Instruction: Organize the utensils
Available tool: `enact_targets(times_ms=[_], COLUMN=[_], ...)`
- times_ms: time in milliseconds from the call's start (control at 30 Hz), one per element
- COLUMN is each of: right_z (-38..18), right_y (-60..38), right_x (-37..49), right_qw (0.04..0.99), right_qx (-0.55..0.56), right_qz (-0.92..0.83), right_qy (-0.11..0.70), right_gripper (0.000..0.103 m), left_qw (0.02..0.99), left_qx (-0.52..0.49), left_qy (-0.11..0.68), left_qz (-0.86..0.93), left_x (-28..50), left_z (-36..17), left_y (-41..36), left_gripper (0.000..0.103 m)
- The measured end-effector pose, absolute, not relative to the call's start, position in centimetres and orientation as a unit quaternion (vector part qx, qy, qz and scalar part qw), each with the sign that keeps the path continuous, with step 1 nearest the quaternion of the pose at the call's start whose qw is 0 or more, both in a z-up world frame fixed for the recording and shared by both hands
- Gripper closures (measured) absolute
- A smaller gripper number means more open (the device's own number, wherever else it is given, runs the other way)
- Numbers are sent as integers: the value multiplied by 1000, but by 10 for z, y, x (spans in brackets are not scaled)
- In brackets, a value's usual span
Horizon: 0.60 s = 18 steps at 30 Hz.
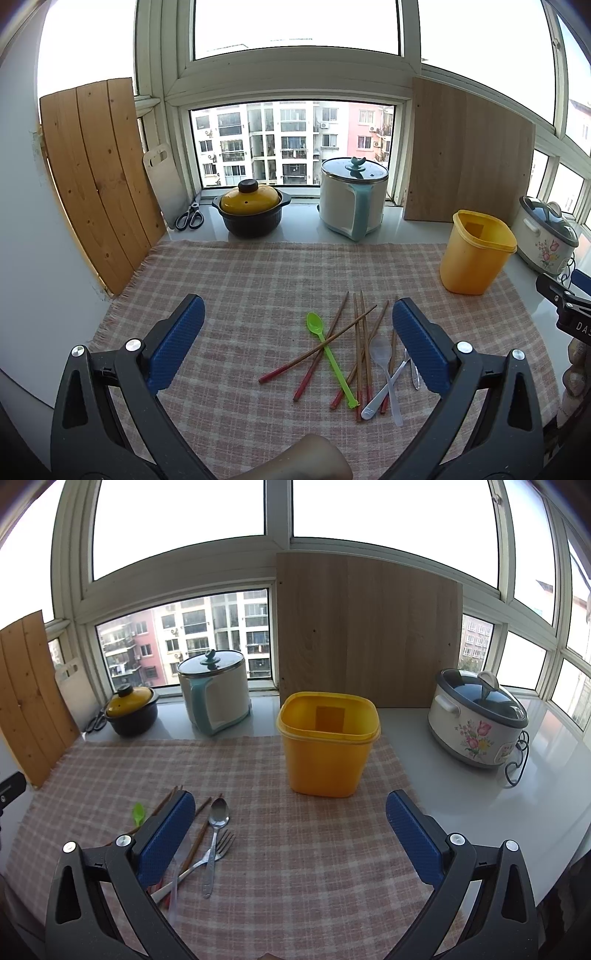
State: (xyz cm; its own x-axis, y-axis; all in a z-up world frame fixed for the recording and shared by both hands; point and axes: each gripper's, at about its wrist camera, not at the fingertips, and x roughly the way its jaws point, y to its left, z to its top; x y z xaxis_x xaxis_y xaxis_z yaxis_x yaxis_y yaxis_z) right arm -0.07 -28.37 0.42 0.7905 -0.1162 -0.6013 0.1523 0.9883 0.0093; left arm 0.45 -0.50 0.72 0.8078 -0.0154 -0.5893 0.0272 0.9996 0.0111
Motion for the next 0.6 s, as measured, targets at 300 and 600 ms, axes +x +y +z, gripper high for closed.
enact_targets(times_ms=[300,600], right_z=[3,3], right_y=[-283,-283], right_x=[0,0], right_qw=[946,945], right_qx=[28,29], right_qz=[-72,-72], right_qy=[316,317], right_gripper=[1,1], left_qw=[951,951], left_qx=[10,10], left_qy=[308,309], left_qz=[-14,-13], left_x=[7,7], left_z=[12,11], left_y=[-6,-8], left_gripper=[0,0])
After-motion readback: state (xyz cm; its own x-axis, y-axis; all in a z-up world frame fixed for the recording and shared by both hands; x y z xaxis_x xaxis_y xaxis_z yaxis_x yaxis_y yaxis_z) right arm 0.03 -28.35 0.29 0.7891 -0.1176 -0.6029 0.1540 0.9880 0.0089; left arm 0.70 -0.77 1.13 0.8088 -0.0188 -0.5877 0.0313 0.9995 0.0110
